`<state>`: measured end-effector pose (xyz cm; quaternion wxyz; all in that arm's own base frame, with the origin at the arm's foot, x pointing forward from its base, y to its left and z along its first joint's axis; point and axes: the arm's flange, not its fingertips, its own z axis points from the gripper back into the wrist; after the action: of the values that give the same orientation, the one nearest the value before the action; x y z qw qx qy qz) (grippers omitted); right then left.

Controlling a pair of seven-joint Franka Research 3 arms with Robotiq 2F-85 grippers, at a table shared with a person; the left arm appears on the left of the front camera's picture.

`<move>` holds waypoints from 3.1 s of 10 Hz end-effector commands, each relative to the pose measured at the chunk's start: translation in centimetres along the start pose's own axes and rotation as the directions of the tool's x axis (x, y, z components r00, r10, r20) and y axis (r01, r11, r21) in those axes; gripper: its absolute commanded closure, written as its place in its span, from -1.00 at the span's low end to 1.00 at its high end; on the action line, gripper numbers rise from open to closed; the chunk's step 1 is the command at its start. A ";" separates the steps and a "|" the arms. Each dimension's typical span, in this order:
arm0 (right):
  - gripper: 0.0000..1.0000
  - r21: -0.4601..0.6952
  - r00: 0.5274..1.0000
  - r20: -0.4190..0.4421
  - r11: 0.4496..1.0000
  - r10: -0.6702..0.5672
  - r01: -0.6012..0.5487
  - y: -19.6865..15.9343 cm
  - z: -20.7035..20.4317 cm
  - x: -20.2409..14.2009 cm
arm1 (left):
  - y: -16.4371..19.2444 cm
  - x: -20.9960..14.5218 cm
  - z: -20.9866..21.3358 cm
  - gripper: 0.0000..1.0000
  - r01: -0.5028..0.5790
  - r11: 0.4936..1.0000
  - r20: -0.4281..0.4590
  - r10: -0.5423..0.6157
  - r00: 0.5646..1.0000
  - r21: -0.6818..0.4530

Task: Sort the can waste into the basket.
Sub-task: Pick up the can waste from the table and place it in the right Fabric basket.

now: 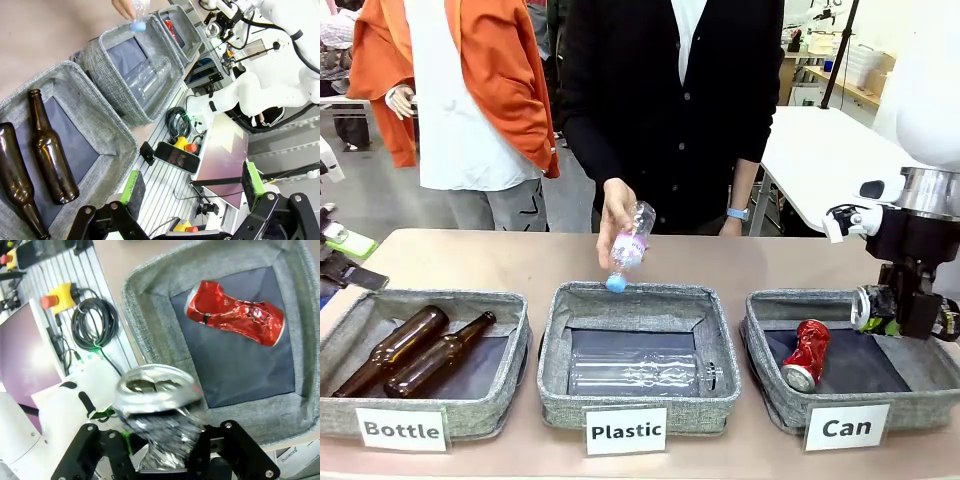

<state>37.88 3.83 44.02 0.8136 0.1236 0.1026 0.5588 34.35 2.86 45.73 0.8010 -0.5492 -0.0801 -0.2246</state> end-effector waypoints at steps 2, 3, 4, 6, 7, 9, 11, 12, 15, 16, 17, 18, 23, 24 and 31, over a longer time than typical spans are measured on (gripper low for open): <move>-1.00 -0.021 0.999 0.034 1.000 0.012 -0.012 -1.1 0.2 0.3 | -0.1 -0.2 0.1 -1.00 0.003 1.000 -0.009 -0.003 1.000 -0.005; -1.00 -0.019 0.999 0.037 1.000 0.005 -0.004 -1.3 0.3 0.5 | -0.1 -0.2 0.1 -1.00 0.003 1.000 -0.009 -0.003 1.000 -0.005; -0.64 -0.014 0.999 0.042 1.000 0.008 -0.007 -1.5 0.2 0.4 | -0.1 -0.2 0.1 -1.00 0.003 1.000 -0.009 -0.003 1.000 -0.005; -1.00 0.001 0.997 0.071 1.000 0.000 0.000 -1.9 0.1 0.3 | -0.1 -0.2 0.1 -1.00 0.003 1.000 -0.009 -0.003 1.000 -0.005; -1.00 0.016 0.994 0.112 1.000 -0.020 0.019 -1.9 0.2 0.4 | -0.1 -0.2 0.1 -1.00 0.003 1.000 -0.009 -0.003 1.000 -0.005; -1.00 0.128 0.942 0.318 0.990 -0.103 0.065 -1.5 1.4 0.6 | -0.1 -0.2 0.1 -1.00 0.003 1.000 -0.009 -0.003 1.000 -0.005; -1.00 0.447 0.579 0.685 0.883 -0.442 0.145 -1.1 3.3 0.4 | -0.1 -0.2 0.1 -1.00 0.003 1.000 -0.009 -0.003 1.000 -0.005; -1.00 0.629 0.310 0.701 0.762 -0.642 0.156 -1.6 3.6 -0.2 | -0.1 -0.2 0.1 -1.00 0.003 1.000 -0.009 -0.003 1.000 -0.005; -1.00 0.828 -0.088 0.550 0.556 -0.830 -0.071 -3.9 3.4 -3.4 | -0.1 -0.2 0.1 -1.00 0.003 1.000 -0.009 -0.003 1.000 -0.005; -1.00 0.852 -0.149 0.513 0.523 -0.846 -0.037 -4.6 2.7 -4.4 | -0.1 -0.2 0.1 -1.00 0.003 1.000 -0.009 -0.003 1.000 -0.005; -1.00 0.876 -0.177 0.481 0.480 -0.859 0.051 -5.3 2.4 -4.5 | -0.1 -0.2 0.1 -1.00 0.003 1.000 -0.009 -0.003 1.000 -0.005; -1.00 0.727 0.410 0.589 0.678 -0.697 0.110 -4.6 3.4 -4.7 | -0.1 -0.2 0.1 -1.00 0.003 1.000 -0.009 -0.003 1.000 -0.005; -1.00 0.727 0.410 0.589 0.678 -0.697 0.110 -4.6 3.4 -4.7 | -0.1 -0.2 0.1 -1.00 0.003 1.000 -0.009 -0.003 1.000 -0.005; -1.00 0.727 0.410 0.589 0.678 -0.697 0.110 -4.6 3.4 -4.7 | -0.1 -0.2 0.1 -1.00 0.003 1.000 -0.009 -0.003 1.000 -0.005; -1.00 0.727 0.410 0.589 0.678 -0.697 0.110 -4.6 3.4 -4.7 | -0.1 -0.2 0.1 -1.00 0.003 1.000 -0.009 -0.003 1.000 -0.005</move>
<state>41.29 -2.06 45.88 0.7941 0.5859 -0.1033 0.1239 34.35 2.84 45.72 0.8010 -0.5492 -0.0799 -0.2248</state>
